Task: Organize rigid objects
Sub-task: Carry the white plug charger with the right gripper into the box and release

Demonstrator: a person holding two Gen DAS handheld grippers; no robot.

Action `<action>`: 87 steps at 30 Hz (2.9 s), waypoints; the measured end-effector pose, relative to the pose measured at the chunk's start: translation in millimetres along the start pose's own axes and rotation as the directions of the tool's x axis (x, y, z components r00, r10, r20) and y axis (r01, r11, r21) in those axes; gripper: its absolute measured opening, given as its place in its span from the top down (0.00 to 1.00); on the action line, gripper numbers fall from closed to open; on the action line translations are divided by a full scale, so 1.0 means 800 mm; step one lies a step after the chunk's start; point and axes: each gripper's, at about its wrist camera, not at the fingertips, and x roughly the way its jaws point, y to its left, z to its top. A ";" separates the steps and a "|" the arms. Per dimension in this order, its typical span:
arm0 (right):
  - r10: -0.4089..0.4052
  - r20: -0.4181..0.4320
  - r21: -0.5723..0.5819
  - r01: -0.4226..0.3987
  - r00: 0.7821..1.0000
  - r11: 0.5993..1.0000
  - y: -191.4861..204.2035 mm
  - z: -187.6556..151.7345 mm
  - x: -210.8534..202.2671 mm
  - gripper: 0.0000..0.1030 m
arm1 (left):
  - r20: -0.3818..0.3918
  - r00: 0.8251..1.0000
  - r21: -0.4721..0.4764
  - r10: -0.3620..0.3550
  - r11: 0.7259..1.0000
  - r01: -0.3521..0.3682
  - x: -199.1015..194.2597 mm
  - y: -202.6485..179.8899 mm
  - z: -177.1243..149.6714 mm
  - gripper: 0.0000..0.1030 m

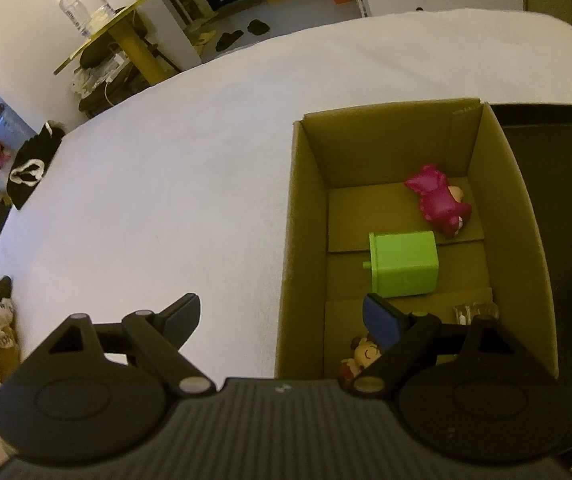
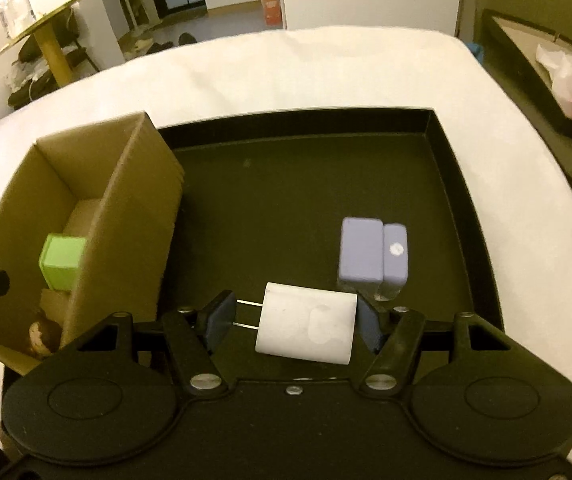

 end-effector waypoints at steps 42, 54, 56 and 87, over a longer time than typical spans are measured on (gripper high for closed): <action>0.081 0.136 -0.146 -0.061 0.987 0.987 0.137 0.033 -0.047 0.39 | 0.081 0.965 -0.215 -0.249 0.941 0.261 0.005 0.078 -0.026 0.31; 0.107 0.100 -0.190 -0.087 0.989 0.978 0.169 0.046 -0.028 0.40 | 0.037 0.943 -0.240 -0.332 0.913 0.331 0.029 0.083 -0.025 0.81; 0.105 0.097 -0.192 -0.085 0.990 0.978 0.171 0.048 -0.024 0.40 | 0.039 0.939 -0.233 -0.342 0.911 0.341 0.030 0.081 -0.025 0.85; 0.043 0.070 -0.006 -0.043 0.997 0.999 0.062 0.016 -0.036 0.27 | 0.076 0.966 -0.161 -0.247 0.953 0.256 0.004 0.067 -0.025 0.83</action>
